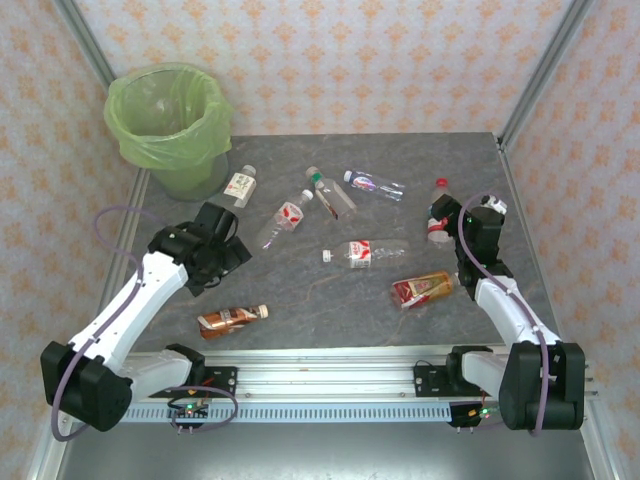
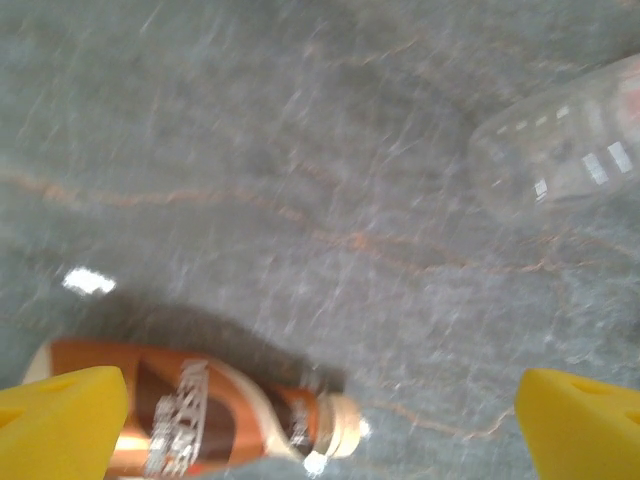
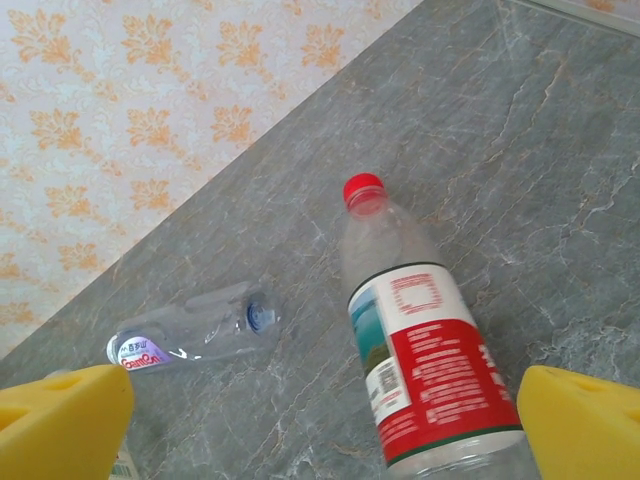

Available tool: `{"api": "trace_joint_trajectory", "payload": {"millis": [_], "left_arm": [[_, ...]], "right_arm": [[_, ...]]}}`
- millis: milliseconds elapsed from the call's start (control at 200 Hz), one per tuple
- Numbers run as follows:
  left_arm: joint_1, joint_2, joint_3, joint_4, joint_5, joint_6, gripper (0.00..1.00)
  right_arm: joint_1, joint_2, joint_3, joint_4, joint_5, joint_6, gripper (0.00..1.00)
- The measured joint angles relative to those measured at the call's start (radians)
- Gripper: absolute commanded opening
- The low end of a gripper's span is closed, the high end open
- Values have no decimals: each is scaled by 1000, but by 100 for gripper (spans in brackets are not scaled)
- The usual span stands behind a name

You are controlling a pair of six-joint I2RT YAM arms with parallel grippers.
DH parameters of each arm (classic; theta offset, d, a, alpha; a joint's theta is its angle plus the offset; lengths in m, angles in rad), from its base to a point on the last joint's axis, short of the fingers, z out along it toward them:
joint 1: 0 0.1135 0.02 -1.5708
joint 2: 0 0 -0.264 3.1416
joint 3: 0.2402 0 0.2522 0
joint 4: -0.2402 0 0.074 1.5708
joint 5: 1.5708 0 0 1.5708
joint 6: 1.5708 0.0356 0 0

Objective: Put the plastic bottles in the bin

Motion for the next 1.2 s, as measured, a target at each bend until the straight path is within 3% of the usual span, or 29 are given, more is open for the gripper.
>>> {"api": "trace_joint_trajectory", "payload": {"millis": [145,265,515,811,1201], "left_arm": [[-18,-30,0,-118,-11,-111,100],[-51,-68,-29,-146,-8,-205,100],[-118,-168,-178,-144,39,-438,100],[-124,-180,-320,-1,95,-646,100],[-130,-218,-533,214,66,-869,100]], "right_arm": [[0,0,0,0,-59,-9,99],[9,0,0,1,-192,-75,99],[135,-34,17,-24,-367,-245,99],[177,-50,31,-52,-395,-328,99],[177,-101,31,-92,-394,-356,99]]}}
